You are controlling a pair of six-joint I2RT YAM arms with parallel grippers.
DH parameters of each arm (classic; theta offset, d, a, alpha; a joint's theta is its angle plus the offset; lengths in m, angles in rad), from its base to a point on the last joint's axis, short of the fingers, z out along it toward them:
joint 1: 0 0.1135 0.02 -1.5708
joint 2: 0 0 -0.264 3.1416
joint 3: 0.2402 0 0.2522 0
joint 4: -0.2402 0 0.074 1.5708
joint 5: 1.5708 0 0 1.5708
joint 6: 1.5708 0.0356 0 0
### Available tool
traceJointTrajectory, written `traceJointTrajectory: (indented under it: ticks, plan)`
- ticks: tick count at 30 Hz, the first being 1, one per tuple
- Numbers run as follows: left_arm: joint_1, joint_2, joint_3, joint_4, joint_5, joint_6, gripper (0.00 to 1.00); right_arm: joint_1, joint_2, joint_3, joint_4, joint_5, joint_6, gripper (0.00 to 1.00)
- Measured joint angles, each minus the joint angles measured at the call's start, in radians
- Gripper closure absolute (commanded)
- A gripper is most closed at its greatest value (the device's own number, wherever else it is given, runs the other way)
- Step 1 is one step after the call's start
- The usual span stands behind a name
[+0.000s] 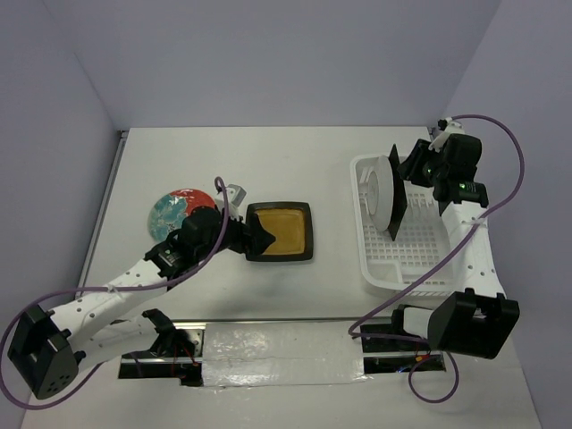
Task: Unload the plates from the dish rack
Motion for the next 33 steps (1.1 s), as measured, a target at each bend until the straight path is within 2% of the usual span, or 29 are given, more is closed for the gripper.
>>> traceJointTrajectory:
  ticks: [7,22,30,33]
  plan:
    - [-0.005,-0.043,-0.024,0.019,-0.018,-0.002,0.06,-0.015,0.029,-0.014,0.005,-0.028,-0.001,0.56]
    - [-0.007,-0.033,-0.025,0.045,0.001,-0.004,0.06,-0.015,0.115,-0.014,0.006,-0.079,-0.002,0.58]
    - [-0.008,-0.051,-0.026,0.044,-0.004,-0.004,0.06,-0.015,0.151,-0.014,0.007,-0.114,-0.001,0.66]
    - [-0.008,-0.052,-0.026,0.044,-0.007,-0.004,0.06,-0.015,0.165,-0.014,0.009,-0.125,-0.001,0.73]
